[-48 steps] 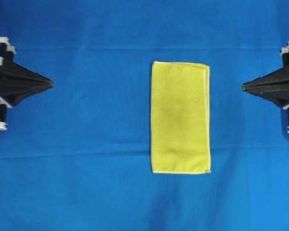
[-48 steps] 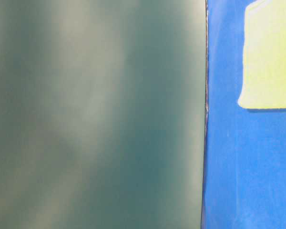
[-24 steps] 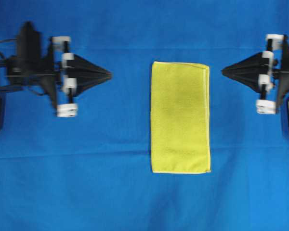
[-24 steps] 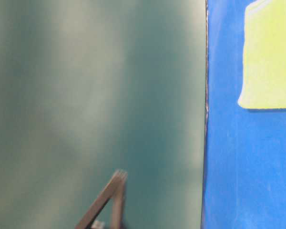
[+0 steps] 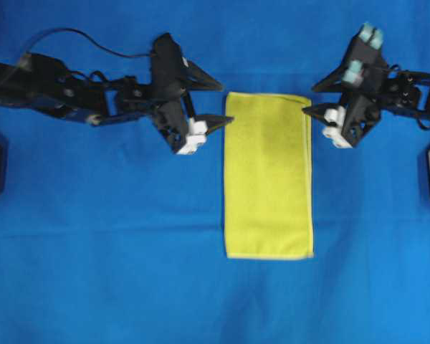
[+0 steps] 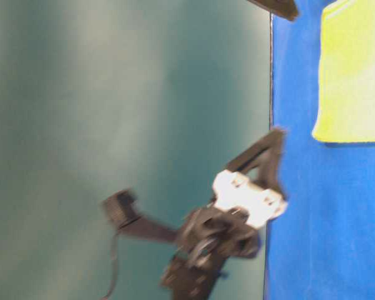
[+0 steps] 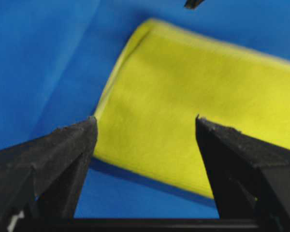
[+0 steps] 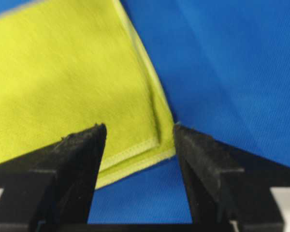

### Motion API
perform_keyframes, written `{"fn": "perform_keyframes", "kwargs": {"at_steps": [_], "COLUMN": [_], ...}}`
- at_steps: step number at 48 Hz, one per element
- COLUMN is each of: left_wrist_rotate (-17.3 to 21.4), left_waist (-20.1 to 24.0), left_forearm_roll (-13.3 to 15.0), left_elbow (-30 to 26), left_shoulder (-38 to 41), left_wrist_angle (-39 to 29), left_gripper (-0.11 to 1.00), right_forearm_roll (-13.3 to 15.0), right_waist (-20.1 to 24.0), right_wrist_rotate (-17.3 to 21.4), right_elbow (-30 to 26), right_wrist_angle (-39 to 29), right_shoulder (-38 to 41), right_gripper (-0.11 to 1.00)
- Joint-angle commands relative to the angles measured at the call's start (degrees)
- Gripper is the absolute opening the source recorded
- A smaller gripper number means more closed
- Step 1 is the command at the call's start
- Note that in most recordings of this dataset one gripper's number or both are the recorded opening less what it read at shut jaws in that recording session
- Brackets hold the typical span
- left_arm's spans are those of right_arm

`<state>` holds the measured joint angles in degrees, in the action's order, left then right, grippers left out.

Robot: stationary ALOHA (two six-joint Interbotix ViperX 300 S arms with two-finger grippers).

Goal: Fold a vertical towel.
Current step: 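Move both grippers inward toward the far corners of the yellow towel, then grasp the far left and right corners of the towel with both grippers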

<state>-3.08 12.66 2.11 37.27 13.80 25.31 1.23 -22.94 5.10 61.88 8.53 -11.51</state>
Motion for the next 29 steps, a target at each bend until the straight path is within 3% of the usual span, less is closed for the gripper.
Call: {"fn": "perform_keyframes", "kwargs": {"at_steps": [1,24,29], "left_wrist_rotate": [0.09,0.35,0.26], "left_waist": [0.44,2.72,2.64], "left_forearm_roll": [0.09,0.09,0.09], "left_elbow": [-2.72,-7.73,-7.73], "left_shoulder": [2.11,11.07,11.07], "left_wrist_angle": [0.26,-0.35,-1.49], "left_gripper": [0.77,0.76,0.72], "right_forearm_roll": [0.26,0.53,0.70], "right_waist": [-1.14,-2.90,-2.90], "right_wrist_rotate": [-0.18,-0.35,-0.44], "right_elbow": [-1.58,-2.46,-2.37], "right_wrist_angle": [1.93,5.45,5.36], "right_shoulder": [2.72,10.72,10.81], "right_gripper": [0.60,0.59,0.52]}}
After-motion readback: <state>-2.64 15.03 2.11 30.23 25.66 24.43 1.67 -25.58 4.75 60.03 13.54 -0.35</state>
